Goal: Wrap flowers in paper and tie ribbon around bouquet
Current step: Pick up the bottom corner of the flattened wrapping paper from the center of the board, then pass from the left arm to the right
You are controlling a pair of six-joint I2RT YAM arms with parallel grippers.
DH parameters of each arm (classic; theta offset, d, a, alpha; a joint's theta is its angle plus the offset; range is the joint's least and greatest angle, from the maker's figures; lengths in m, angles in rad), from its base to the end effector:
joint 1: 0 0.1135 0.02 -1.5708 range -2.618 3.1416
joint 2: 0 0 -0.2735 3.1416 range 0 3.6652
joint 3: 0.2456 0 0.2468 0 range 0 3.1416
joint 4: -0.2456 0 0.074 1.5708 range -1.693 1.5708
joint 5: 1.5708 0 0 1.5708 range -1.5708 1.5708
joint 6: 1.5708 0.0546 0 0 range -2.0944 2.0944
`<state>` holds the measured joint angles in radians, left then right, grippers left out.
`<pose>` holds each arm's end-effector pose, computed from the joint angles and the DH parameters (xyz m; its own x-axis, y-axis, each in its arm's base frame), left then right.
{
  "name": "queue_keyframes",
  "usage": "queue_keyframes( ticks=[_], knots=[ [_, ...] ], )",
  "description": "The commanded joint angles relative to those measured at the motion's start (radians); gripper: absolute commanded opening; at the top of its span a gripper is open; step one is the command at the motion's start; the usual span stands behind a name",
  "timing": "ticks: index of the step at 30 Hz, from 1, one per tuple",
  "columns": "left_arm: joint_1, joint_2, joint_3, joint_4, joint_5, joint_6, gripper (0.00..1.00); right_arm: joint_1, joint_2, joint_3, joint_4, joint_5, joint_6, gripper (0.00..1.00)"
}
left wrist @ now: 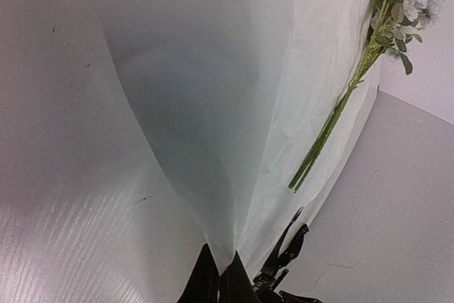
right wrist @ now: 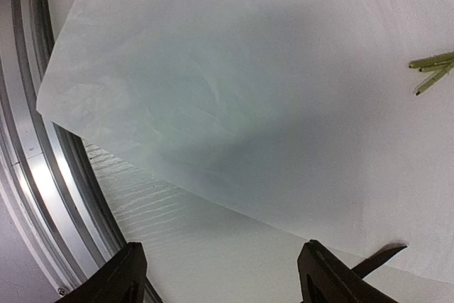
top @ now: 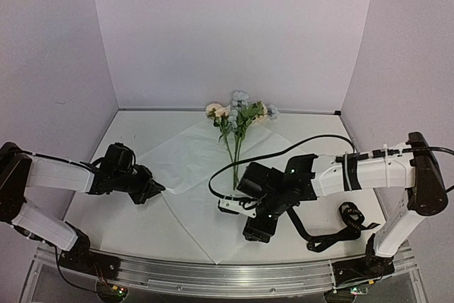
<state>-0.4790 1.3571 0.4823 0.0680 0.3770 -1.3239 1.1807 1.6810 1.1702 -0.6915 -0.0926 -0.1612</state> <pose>0.2107 -0.1321 0.1454 -0.7913 -0.6049 0.0887 -0.4614 0.4957 -0.7358 0.1225 0.3113 0.2009 -0.2003 -0.9074 -0.3694 -0.9784 0.2049 0.0273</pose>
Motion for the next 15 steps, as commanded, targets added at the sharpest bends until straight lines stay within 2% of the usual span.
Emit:
queue_keyframes(
  ticks=[1, 10, 15],
  knots=[
    [0.039, -0.011, -0.016, 0.111, 0.122, -0.09, 0.0, 0.026, -0.04, -0.035, 0.058, -0.012, -0.085, 0.76],
    [0.078, -0.041, -0.026, 0.11, 0.165, -0.115, 0.0, 0.101, -0.075, -0.151, 0.231, 0.061, -0.135, 0.78],
    [0.086, -0.05, -0.029, 0.098, 0.17, -0.112, 0.0, 0.204, -0.021, -0.183, 0.398, 0.224, -0.242, 0.78]
  ],
)
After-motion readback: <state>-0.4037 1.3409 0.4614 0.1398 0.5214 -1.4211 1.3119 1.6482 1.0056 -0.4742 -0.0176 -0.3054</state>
